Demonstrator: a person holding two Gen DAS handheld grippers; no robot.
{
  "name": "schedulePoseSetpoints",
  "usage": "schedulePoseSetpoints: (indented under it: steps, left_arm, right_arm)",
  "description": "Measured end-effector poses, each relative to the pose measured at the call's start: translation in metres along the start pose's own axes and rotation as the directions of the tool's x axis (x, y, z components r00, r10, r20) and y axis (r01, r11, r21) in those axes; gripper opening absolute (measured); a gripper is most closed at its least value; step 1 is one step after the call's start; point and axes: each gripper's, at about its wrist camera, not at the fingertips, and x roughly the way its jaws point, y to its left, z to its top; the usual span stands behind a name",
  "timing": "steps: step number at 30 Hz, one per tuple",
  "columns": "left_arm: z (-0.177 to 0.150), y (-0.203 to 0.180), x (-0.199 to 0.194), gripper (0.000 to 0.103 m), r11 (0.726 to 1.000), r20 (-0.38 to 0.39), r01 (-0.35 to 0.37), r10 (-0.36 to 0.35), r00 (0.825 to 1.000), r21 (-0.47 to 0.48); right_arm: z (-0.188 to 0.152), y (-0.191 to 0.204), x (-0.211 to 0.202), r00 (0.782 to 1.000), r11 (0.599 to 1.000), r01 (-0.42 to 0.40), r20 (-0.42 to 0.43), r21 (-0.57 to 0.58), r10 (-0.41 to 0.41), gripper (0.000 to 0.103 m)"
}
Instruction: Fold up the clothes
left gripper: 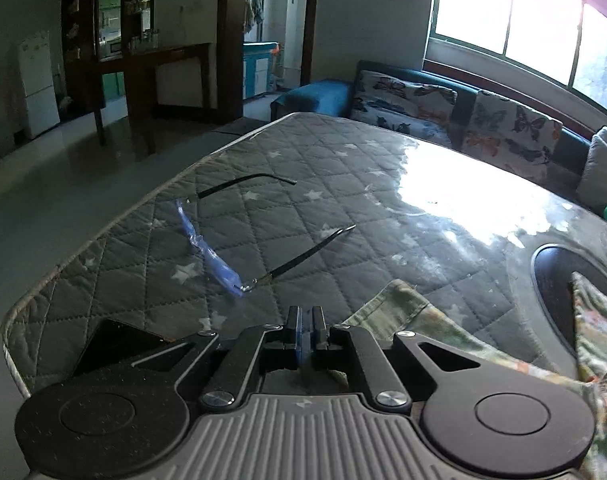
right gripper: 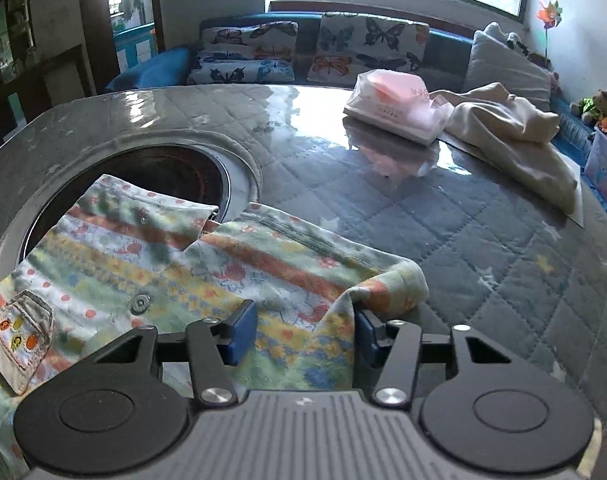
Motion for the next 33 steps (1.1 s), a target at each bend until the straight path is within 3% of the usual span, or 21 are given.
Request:
schedulePoseSetpoints:
  steps: [3,6,10,14,19,27,33]
  left_arm:
    - [0.008,-0.027,-0.007,0.009,0.993,0.002,0.101,-0.101,0.995,0.058]
    - [0.013,-0.069,-0.005,0.015,0.969,-0.016,0.211,-0.210,0.977,0.130]
    - [0.018,-0.129,0.008,0.025,0.919,-0.072,0.334,-0.327,0.942,0.207]
    - [0.021,-0.186,0.026,0.034,0.863,-0.118,0.408,-0.391,0.913,0.297]
    - [0.021,-0.225,0.055,0.036,0.838,-0.173,0.426,-0.390,0.905,0.340]
    - [0.019,-0.275,0.095,0.044,0.805,-0.255,0.447,-0.372,0.893,0.390]
    - [0.014,-0.287,0.114,0.042,0.811,-0.279,0.437,-0.348,0.895,0.390]
  right_arm:
    - [0.001,-0.007,-0.001,1.000,1.000,-0.026,-0.014,0.007,0.026,0.052]
    - [0.001,-0.012,-0.005,0.999,0.999,-0.036,-0.017,0.020,0.036,0.055]
    - [-0.002,-0.022,-0.010,0.999,0.998,-0.032,-0.019,0.045,0.033,0.055]
    - [0.000,-0.034,-0.014,0.999,0.995,-0.042,-0.015,0.092,0.043,0.054]
    - [0.012,-0.049,-0.017,0.999,0.988,-0.052,0.000,0.143,0.053,0.054]
    - [0.017,-0.059,0.003,0.999,0.986,-0.019,-0.047,0.163,0.027,0.048]
    - [0.024,-0.053,0.009,0.998,0.991,-0.024,-0.051,0.130,0.031,0.027]
